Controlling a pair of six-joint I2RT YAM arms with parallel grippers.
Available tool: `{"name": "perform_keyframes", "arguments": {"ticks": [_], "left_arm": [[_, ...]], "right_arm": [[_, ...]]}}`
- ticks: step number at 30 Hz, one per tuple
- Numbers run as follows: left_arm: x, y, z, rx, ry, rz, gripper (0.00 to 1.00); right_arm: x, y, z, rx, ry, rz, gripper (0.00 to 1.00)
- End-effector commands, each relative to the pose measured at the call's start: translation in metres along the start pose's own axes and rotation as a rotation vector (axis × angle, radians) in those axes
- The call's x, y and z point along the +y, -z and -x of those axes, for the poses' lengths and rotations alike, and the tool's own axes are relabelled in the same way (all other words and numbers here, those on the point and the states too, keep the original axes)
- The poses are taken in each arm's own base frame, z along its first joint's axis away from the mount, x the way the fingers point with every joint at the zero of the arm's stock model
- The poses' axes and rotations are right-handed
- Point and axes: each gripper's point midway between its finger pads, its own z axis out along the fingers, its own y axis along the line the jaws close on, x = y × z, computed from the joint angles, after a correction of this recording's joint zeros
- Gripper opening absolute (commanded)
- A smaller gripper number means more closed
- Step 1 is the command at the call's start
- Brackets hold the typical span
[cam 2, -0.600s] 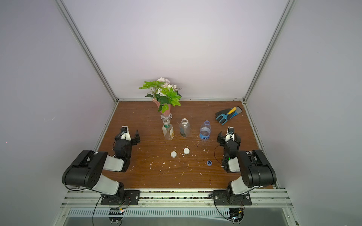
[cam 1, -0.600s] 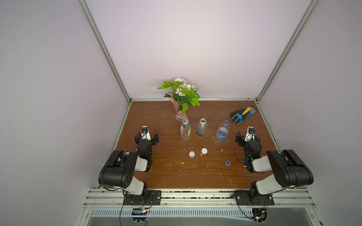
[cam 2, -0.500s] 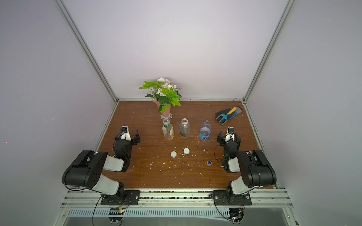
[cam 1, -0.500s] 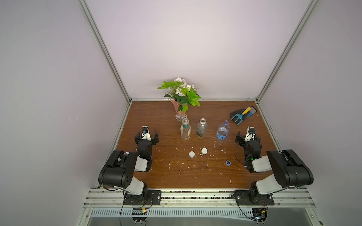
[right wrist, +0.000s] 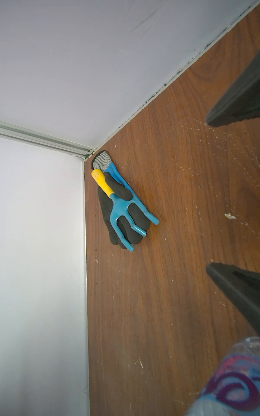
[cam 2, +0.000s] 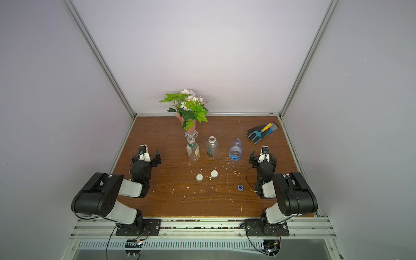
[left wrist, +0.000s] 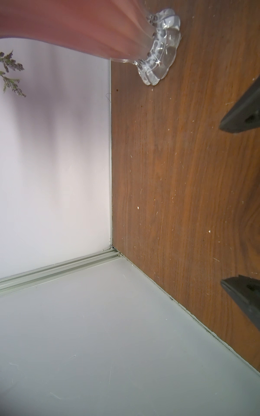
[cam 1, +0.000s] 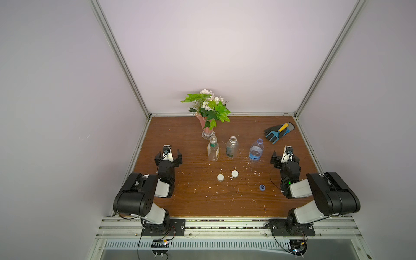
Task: Screw on the bottle caps
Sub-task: Pick up the bottle cap from the center of the board.
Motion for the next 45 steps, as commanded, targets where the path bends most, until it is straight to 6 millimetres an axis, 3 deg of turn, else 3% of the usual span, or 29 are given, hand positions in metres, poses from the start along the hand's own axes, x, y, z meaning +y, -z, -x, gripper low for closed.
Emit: {"name": "perform_keyframes", "arguments": {"ticks": [1, 12, 20, 24, 29, 34, 38, 42, 45], "left_arm": [[0.002, -0.004, 0.006, -0.015, 0.004, 0.003, 1.0], [0.003, -0.004, 0.006, -0.016, 0.004, 0.003, 0.99], [0.021, 0.007, 0.048, -0.042, 0.063, 0.083, 0.99], [0.014, 0.014, 0.077, -0.065, 0.186, 0.02, 1.0], [-0.016, 0.028, 0.117, -0.081, 0.268, -0.161, 1.0], [-0.063, 0.062, 0.165, -0.132, 0.226, -0.415, 0.97], [-0.072, 0.085, 0.203, -0.164, 0.199, -0.521, 0.99], [-0.066, 0.099, 0.224, -0.242, 0.151, -0.517, 1.0], [-0.068, 0.107, 0.229, -0.288, 0.086, -0.537, 0.99]], "right_arm": [[0.002, -0.003, 0.022, -0.066, -0.033, 0.006, 1.0], [0.002, -0.003, 0.022, -0.066, -0.034, 0.006, 0.99], [-0.007, 0.017, 0.033, -0.137, -0.059, -0.009, 0.96], [-0.022, 0.024, 0.059, -0.162, -0.103, -0.083, 0.97], [-0.023, 0.032, 0.113, -0.145, -0.154, -0.068, 0.97], [0.005, 0.059, 0.178, -0.183, -0.217, 0.152, 0.96], [0.06, 0.089, 0.215, -0.13, -0.177, 0.492, 0.97], [0.121, 0.131, 0.222, -0.035, -0.073, 0.769, 0.99], [0.16, 0.159, 0.212, 0.003, 0.033, 0.868, 0.99]]}}
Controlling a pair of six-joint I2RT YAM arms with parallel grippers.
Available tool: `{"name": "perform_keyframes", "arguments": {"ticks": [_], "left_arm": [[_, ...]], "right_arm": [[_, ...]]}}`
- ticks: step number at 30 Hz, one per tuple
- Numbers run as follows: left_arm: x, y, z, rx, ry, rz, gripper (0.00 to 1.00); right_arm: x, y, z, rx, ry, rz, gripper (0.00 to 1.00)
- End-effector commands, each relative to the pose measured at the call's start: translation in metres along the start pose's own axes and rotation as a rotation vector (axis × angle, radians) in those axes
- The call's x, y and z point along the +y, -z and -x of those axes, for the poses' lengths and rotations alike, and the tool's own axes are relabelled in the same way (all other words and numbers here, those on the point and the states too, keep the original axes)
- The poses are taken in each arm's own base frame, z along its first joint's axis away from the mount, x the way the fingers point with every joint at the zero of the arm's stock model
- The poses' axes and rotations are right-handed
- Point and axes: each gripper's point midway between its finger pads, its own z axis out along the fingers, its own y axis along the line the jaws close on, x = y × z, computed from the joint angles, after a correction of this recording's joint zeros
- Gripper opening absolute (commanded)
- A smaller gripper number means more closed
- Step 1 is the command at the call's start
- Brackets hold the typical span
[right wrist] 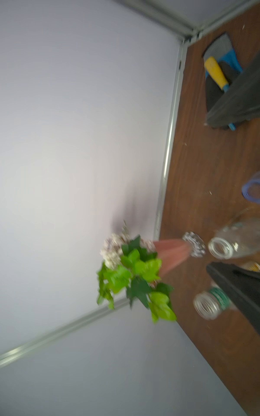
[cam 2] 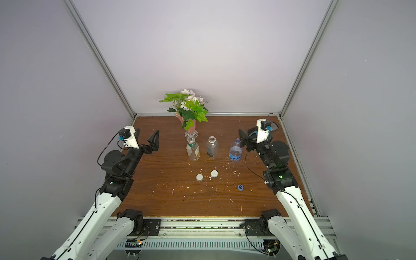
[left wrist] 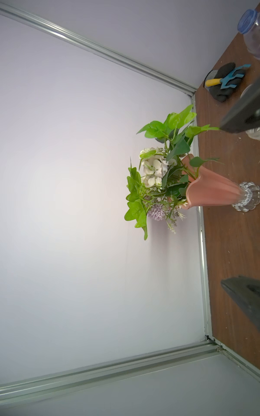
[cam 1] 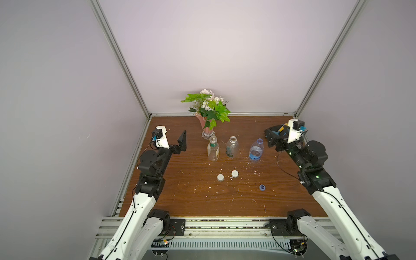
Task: Screw on the bottle caps
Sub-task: Pick up the bottle cap from the center of the board.
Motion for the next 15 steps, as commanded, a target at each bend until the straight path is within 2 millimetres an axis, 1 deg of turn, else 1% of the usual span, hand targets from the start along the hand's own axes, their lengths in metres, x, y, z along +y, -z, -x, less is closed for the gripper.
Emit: {"name": "perform_keyframes", "arguments": {"ticks": [1, 3, 4, 6, 10, 13, 15], "left_arm": [[-0.013, 0.003, -0.006, 0.029, -0.083, -0.069, 1.0], [-0.011, 0.004, -0.005, 0.026, -0.089, -0.06, 1.0], [-0.011, 0.005, -0.006, 0.033, -0.097, -0.06, 0.99], [-0.011, 0.007, -0.011, 0.043, -0.097, -0.06, 1.0], [-0.003, 0.01, -0.023, 0.065, -0.086, -0.016, 0.99], [0.002, 0.011, -0.026, 0.09, -0.096, 0.012, 1.0], [0.004, 0.012, -0.028, 0.088, -0.085, 0.025, 1.0]], "right_arm": [[0.058, 0.0, -0.042, 0.202, 0.063, 0.191, 0.99], [0.077, -0.007, -0.062, 0.278, 0.072, 0.233, 0.99], [0.087, -0.011, -0.075, 0.32, 0.076, 0.252, 0.99], [0.104, -0.017, -0.099, 0.38, 0.096, 0.279, 0.99], [0.136, -0.027, -0.141, 0.464, 0.143, 0.318, 0.99], [0.155, -0.031, -0.168, 0.521, 0.167, 0.343, 0.99], [0.164, -0.032, -0.183, 0.553, 0.173, 0.359, 0.99]]}}
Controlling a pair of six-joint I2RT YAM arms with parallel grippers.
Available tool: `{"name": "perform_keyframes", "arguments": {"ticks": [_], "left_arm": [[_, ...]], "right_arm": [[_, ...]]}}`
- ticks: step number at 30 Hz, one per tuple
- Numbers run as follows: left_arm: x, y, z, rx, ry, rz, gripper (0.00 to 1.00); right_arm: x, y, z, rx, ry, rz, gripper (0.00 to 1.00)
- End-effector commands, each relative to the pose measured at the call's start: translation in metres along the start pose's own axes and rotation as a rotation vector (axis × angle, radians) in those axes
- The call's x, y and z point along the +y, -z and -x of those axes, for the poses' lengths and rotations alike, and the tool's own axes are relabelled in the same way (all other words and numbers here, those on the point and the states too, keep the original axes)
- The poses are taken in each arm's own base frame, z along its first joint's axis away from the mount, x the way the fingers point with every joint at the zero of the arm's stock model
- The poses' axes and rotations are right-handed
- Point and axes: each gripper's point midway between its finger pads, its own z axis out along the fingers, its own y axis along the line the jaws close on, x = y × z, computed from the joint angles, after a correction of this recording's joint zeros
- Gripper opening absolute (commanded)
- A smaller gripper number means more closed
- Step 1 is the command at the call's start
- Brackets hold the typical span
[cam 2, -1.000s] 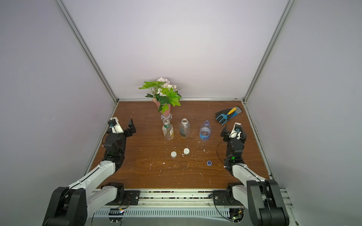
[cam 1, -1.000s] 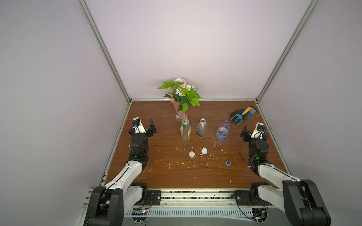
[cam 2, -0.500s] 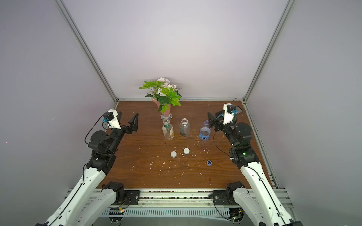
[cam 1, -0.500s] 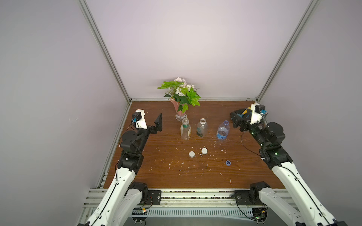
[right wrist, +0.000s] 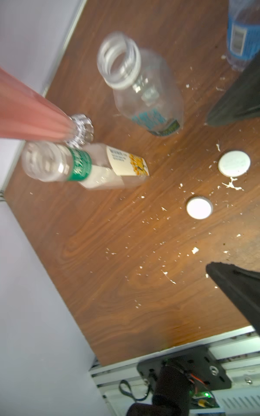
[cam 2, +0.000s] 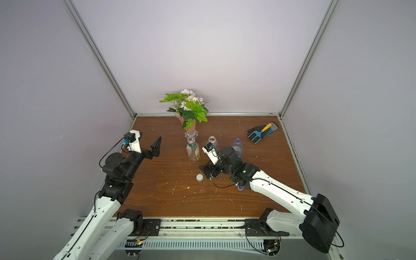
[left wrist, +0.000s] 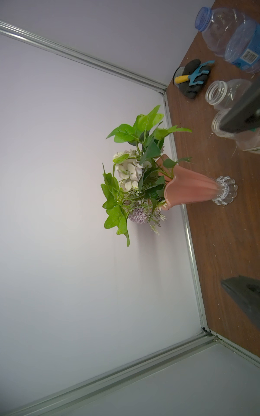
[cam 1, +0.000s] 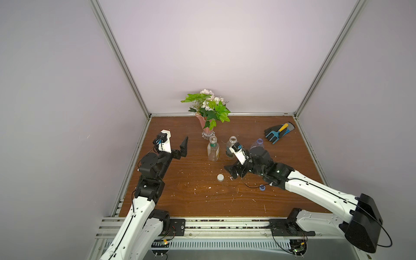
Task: Screw on the bottle caps
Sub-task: Pick up the bottle cap from the center of the board.
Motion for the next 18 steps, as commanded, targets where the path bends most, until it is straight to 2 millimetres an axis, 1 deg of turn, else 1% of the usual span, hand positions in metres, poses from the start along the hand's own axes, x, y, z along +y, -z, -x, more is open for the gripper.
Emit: {"name": "perform_keyframes", "arguments": {"ticks": [1, 3, 5, 9, 11, 13, 16, 18], "left_arm": [[0.002, 0.003, -0.003, 0.004, 0.003, 0.019, 1.0], [0.0, 0.002, -0.007, 0.01, 0.012, 0.004, 1.0], [-0.002, 0.001, -0.009, 0.017, 0.016, -0.004, 0.99], [-0.004, -0.002, -0.012, 0.035, 0.018, -0.021, 0.99], [-0.004, -0.002, -0.013, 0.036, 0.017, -0.021, 1.0], [-0.003, -0.002, -0.012, 0.034, 0.016, -0.017, 1.0], [-0.001, -0.001, -0.012, 0.035, 0.016, -0.011, 0.99], [0.0, -0.001, -0.012, 0.033, 0.015, -0.008, 1.0]], "right_arm": [[0.005, -0.011, 0.002, -0.013, 0.012, -0.026, 0.99], [0.005, -0.018, -0.006, 0.013, 0.013, -0.042, 0.99], [0.0, -0.022, -0.014, 0.032, 0.007, -0.072, 0.99], [-0.015, -0.022, -0.026, 0.063, 0.012, -0.155, 0.99], [-0.017, -0.018, -0.028, 0.057, 0.01, -0.165, 0.99], [-0.021, -0.013, -0.026, 0.025, -0.035, -0.191, 0.99], [-0.019, -0.005, -0.021, -0.019, -0.041, -0.174, 0.99], [-0.021, -0.003, -0.02, -0.031, -0.05, -0.185, 0.99]]}}
